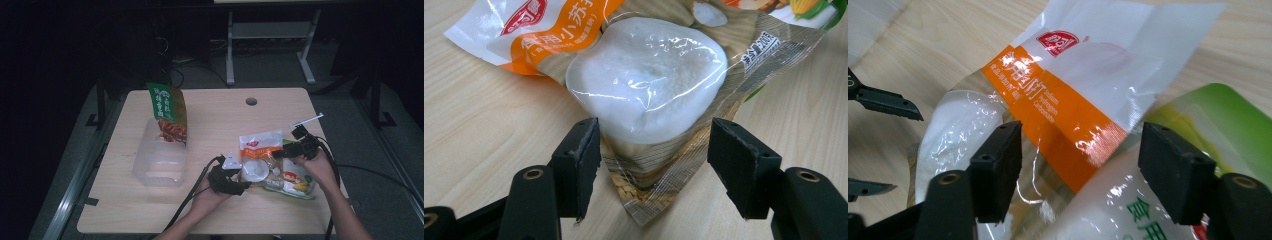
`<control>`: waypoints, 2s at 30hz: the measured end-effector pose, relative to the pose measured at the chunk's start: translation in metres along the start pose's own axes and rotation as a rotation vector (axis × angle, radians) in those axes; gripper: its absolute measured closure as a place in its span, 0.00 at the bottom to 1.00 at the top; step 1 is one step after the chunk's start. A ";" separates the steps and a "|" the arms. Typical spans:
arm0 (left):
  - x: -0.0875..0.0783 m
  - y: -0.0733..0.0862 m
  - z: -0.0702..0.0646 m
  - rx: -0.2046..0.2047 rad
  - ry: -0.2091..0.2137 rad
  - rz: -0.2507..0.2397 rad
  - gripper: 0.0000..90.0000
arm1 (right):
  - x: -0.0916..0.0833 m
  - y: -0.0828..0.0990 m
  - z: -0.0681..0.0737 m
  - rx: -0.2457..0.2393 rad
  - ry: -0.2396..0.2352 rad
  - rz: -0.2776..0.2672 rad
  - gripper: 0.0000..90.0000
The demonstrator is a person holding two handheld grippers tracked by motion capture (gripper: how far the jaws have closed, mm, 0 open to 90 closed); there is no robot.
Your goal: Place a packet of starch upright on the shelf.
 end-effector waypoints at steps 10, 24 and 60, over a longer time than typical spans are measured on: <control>0.006 0.002 0.004 -0.024 0.004 0.023 0.42 | 0.014 -0.005 -0.002 0.045 -0.078 -0.001 0.65; 0.009 0.001 0.011 -0.101 0.039 0.015 0.34 | -0.002 -0.007 0.029 -0.114 -0.134 -0.028 1.00; -0.014 -0.016 0.023 -0.223 0.147 -0.148 0.96 | -0.027 0.008 0.084 -0.404 -0.199 -0.139 1.00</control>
Point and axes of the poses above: each handheld gripper's, and its own axes: x roughly forward along the jaws, y roughly out of its underside, z roughly to its left, the point moved 5 cm from there along x, roughly forward along the jaws, and after that the axes turned 10 degrees about -y, right-handed, at the moved point
